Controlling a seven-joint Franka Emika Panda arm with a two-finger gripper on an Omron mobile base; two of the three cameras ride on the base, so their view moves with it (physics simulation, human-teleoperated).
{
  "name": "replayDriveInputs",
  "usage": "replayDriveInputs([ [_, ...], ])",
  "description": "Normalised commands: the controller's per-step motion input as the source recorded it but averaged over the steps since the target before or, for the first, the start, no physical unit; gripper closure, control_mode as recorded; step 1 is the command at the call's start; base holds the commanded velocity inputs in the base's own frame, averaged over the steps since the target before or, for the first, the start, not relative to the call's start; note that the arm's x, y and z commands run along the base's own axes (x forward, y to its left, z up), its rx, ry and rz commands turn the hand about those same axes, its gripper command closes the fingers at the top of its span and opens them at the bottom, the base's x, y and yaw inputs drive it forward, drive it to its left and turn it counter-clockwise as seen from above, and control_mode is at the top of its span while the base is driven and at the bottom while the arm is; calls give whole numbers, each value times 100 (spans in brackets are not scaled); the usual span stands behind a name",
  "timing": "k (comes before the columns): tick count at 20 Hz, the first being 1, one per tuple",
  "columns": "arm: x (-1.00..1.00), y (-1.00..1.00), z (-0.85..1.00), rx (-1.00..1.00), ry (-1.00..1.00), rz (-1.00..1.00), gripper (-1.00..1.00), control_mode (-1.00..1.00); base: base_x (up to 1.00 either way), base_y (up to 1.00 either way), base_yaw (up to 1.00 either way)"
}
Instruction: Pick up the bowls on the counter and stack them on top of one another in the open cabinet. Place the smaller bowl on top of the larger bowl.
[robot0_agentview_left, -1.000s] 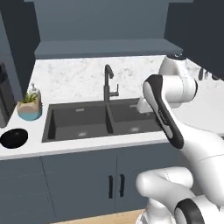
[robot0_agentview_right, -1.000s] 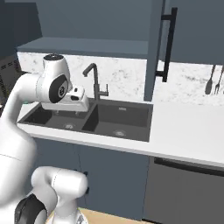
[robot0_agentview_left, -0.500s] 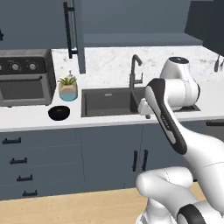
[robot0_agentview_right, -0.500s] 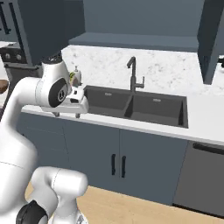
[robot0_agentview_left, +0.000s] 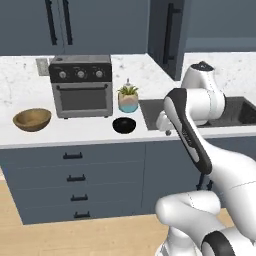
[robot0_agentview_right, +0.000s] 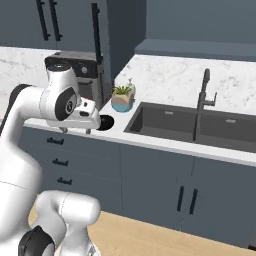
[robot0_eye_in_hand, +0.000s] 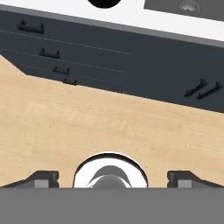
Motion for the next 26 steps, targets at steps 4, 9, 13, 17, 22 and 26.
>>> replayDriveInputs([
  [4, 0, 0, 0, 0, 0, 0, -100, 100, 9, 100, 0],
  [9, 0, 0, 0, 0, 0, 0, -100, 100, 64, 79, -7],
  [13, 0, 0, 0, 0, 0, 0, -100, 100, 86, 41, -14],
  [17, 0, 0, 0, 0, 0, 0, -100, 100, 75, 27, -10],
  [22, 0, 0, 0, 0, 0, 0, -100, 100, 71, 19, -9],
  [26, 0, 0, 0, 0, 0, 0, -100, 100, 36, 9, -5],
])
